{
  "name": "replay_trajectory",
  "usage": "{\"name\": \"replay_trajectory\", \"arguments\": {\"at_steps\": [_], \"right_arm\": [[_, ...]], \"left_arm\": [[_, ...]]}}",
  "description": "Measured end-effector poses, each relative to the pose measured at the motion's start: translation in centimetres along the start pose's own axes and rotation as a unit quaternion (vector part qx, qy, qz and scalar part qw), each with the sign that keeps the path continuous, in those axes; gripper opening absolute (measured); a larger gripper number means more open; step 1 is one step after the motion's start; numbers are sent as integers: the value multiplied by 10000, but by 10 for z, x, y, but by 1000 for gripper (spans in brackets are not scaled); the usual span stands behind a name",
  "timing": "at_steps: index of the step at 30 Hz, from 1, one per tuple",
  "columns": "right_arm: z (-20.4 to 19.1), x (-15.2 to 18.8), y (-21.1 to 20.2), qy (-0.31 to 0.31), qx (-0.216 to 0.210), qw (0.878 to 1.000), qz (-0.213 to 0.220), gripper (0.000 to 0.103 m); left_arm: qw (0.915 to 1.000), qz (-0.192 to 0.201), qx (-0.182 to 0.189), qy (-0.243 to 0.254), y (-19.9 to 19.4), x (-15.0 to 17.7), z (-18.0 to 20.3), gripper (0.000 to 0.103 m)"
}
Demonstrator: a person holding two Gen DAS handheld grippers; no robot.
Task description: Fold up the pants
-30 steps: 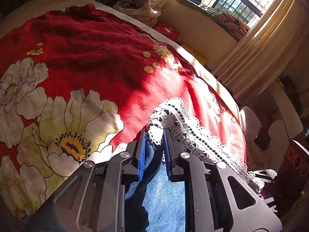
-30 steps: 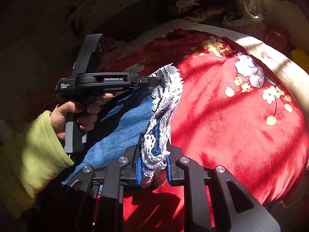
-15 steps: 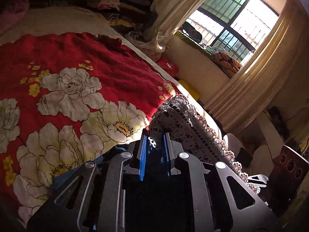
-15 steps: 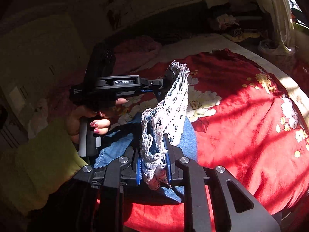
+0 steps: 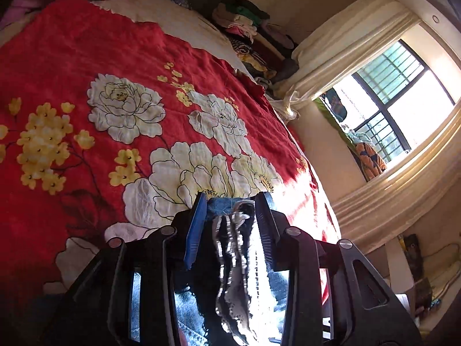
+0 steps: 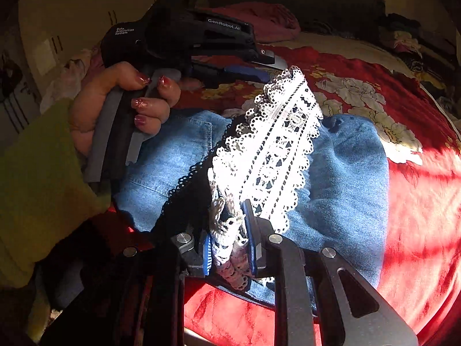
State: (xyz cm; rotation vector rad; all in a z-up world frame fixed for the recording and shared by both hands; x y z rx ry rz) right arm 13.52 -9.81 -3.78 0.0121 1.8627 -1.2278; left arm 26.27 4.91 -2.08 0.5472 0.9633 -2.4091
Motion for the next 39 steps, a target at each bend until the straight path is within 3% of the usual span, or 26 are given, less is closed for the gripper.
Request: {"name": "replay_trajectory", "arguments": {"at_steps": [3,9,13,14,15,18,22,26,28,30,32,35,39], "right_arm": [[-6,2,8,-107,60,9999,-40,21],[-16,7,-3,-129,-450,9989,-17,51],[9,5,-38,196,-433,9981,404,57],[22,7,-44,321,-292,9980,457,57],[34,8,-48,439,-134,9978,481,57],[69,15,-51,797,264,9956,409,57],[88,23,-40,885,456,9948,194,57],[91,30,-17,906,577,9942,-113,57],[85,36,-16,820,627,9946,-133,61],[81,37,-16,744,643,9950,-155,64],[81,36,-21,748,585,9954,-126,64],[85,35,-35,863,471,9951,90,64],[92,34,-51,932,522,9939,278,65]], "left_arm": [[9997,-2,164,-201,-11,6,-5,44],[9981,-429,-427,-143,20,18,-7,52],[9961,-605,-631,-66,38,22,-9,52],[9960,-619,-636,-60,40,23,-9,47],[9960,-609,-650,-57,41,23,-9,29],[9962,-528,-696,-23,36,24,-6,17],[9965,-217,-755,295,14,24,12,14],[9874,-244,-1358,772,17,28,19,15],[9842,-371,-1566,743,29,30,10,16],[9837,-317,-1653,633,32,30,0,27],[9860,-235,-1582,469,26,29,-3,31],[9858,-9,-1618,458,4,28,5,34],[9839,375,-1650,575,-39,34,26,45]]}}
Point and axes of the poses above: each gripper's, at about its wrist camera, not at the fingertips, and y roughly the way its jaws point, z to its right, x to its underside, the point moved 2 cm from there along y, roughly the way its jaws point, and after that the axes turned 1 degree about -x, right-handed, at the moved point
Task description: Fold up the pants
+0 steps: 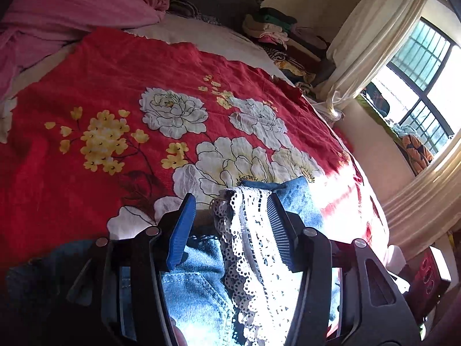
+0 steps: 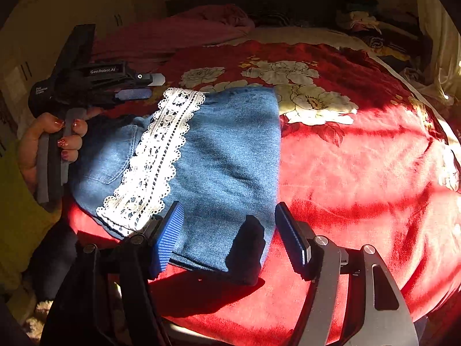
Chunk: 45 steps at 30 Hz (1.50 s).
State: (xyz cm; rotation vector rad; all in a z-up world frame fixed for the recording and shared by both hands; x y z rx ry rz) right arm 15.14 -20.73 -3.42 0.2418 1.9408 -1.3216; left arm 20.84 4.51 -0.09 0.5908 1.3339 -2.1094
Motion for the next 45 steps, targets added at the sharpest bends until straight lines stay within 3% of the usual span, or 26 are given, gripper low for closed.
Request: {"name": "replay_trajectory", "arguments": {"at_steps": [3,13,15,20,28,31,36,40,45], "right_arm": [[6,-1,-7,74,28,9999,100,65],[8,4,-15,97,35,9998,163,70],[7,6,-17,30,111,9998,172,70],[9,12,-20,-51,240,9996,163,70],[10,19,-17,-38,143,9998,115,70],[6,21,-10,-85,70,9999,45,70],[1,20,-7,-167,-13,9999,13,70],[-12,11,-12,-381,-126,9990,178,70],[-28,11,4,-710,-164,9973,-4,70]], "left_arm": [[9998,-13,-176,119,-25,16,7,45],[9982,-433,-158,-372,-55,89,14,48],[9974,-551,-185,-429,-55,98,16,48],[9940,-928,151,-550,-46,118,29,48],[9892,-1295,-56,-683,-17,138,40,44],[9899,-1263,-224,-608,-8,138,43,15],[9919,-1193,-201,-379,-22,138,44,9],[9934,-1068,-415,-30,-36,139,46,9],[9913,-1193,-547,6,-23,147,44,13]]}}
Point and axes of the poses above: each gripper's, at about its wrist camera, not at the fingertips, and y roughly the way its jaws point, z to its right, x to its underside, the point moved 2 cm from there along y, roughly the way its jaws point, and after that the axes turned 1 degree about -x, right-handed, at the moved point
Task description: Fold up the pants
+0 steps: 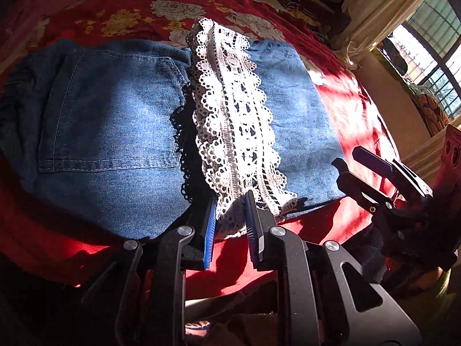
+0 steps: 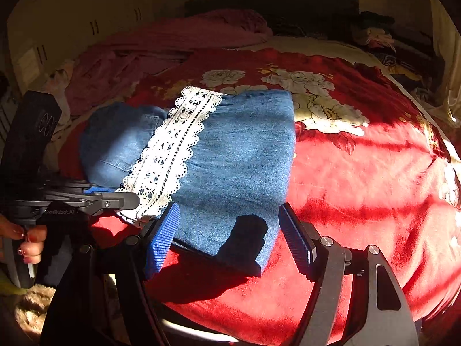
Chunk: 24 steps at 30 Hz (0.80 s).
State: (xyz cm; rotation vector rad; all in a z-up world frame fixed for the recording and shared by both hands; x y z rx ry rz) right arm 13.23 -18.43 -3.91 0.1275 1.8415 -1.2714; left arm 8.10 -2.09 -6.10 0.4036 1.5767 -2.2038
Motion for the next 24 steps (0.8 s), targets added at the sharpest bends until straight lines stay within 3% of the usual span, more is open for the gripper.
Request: {"name": "replay_trajectory", "arguments": {"at_steps": [6,24], "right_arm": [[1,13,28,-23,96,9989,-456,70],[13,4,-14,396,92,9992,-22,70]], "left_arm": [[10000,22,3,12,-3,0,-1,16],[9997,182,-129,62,-20,-1,2,24]]}}
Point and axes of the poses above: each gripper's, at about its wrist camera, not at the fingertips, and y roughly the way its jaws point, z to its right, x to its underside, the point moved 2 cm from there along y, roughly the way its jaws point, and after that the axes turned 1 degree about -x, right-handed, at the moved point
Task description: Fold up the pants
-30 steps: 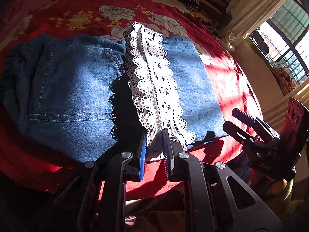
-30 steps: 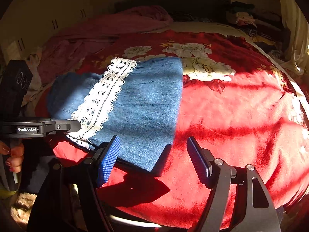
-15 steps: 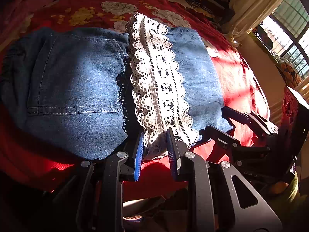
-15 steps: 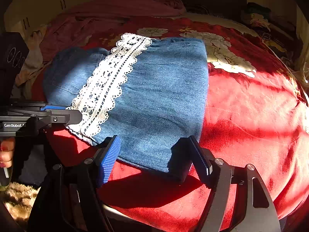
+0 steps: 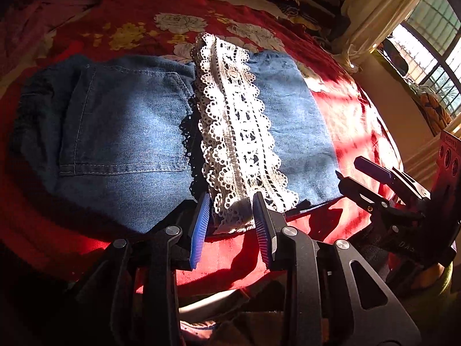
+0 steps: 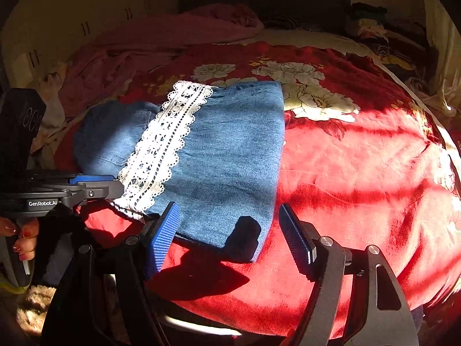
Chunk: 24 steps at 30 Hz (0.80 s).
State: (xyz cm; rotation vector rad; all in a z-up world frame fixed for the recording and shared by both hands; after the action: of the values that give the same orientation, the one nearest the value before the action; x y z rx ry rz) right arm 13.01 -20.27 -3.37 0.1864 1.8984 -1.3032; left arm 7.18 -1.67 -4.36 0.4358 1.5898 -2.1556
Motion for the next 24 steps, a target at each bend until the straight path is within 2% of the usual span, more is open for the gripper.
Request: {"name": "replay_trajectory", "arguments": {"at_steps": [2,4,5,18,24], "right_arm": [[-1,-1,-3,9,19,10000,26,70],[-1,-1,-7,22,63,9999,78,79],[0,-2,-9,37,61,9999,102,79],[-9,-15,-19,58,88,9997,221,82],[-18,-23,-22,-5,100,9996,278,82]], "left_arm": [[10000,31,-1,0,-4,-1,0,26],[10000,72,-17,13,-8,-1,0,30],[10000,92,-29,20,-10,-1,0,33],[9995,295,-97,-101,-32,-2,-11,46],[9989,420,-156,-112,-41,-1,-20,59]]}}
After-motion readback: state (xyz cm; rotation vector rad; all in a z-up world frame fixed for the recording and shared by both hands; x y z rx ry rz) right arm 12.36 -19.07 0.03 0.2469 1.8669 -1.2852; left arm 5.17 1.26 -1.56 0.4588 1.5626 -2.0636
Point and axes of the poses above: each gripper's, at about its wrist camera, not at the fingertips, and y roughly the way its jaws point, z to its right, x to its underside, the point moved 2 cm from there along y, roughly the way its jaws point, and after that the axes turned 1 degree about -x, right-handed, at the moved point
